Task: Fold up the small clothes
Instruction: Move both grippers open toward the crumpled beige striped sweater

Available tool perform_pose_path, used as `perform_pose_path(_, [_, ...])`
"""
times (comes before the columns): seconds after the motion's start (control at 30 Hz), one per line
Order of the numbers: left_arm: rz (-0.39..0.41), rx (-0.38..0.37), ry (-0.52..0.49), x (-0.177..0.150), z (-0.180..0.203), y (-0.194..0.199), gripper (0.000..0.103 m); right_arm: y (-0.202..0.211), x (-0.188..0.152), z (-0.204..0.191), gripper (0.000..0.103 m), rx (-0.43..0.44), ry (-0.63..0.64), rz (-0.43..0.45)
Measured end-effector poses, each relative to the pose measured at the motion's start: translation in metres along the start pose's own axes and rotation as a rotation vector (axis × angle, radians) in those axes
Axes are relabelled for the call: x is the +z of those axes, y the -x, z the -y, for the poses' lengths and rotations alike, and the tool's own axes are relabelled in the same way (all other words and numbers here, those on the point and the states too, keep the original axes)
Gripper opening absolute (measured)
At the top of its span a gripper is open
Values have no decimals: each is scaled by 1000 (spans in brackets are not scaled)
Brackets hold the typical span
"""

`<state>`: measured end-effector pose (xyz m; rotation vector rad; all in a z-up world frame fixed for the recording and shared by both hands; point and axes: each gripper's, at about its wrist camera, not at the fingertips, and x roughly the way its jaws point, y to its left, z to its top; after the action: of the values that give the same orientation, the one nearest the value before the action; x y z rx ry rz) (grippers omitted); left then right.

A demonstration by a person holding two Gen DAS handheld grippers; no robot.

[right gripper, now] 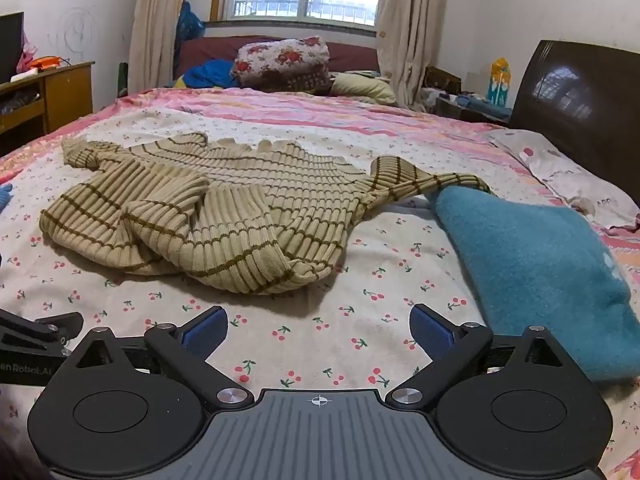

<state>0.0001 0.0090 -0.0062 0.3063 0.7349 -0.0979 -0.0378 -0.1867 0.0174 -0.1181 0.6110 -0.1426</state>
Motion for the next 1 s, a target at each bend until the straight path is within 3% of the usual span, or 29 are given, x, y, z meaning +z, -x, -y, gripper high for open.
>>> perform_pose_path(0.53, [15, -25, 20, 19, -18, -4, 103, 0, 16, -2, 73, 88, -7, 1])
perform_pose_path(1.0, [0, -55, 18, 29, -30, -15, 103, -8, 37, -17, 67, 137, 8, 16])
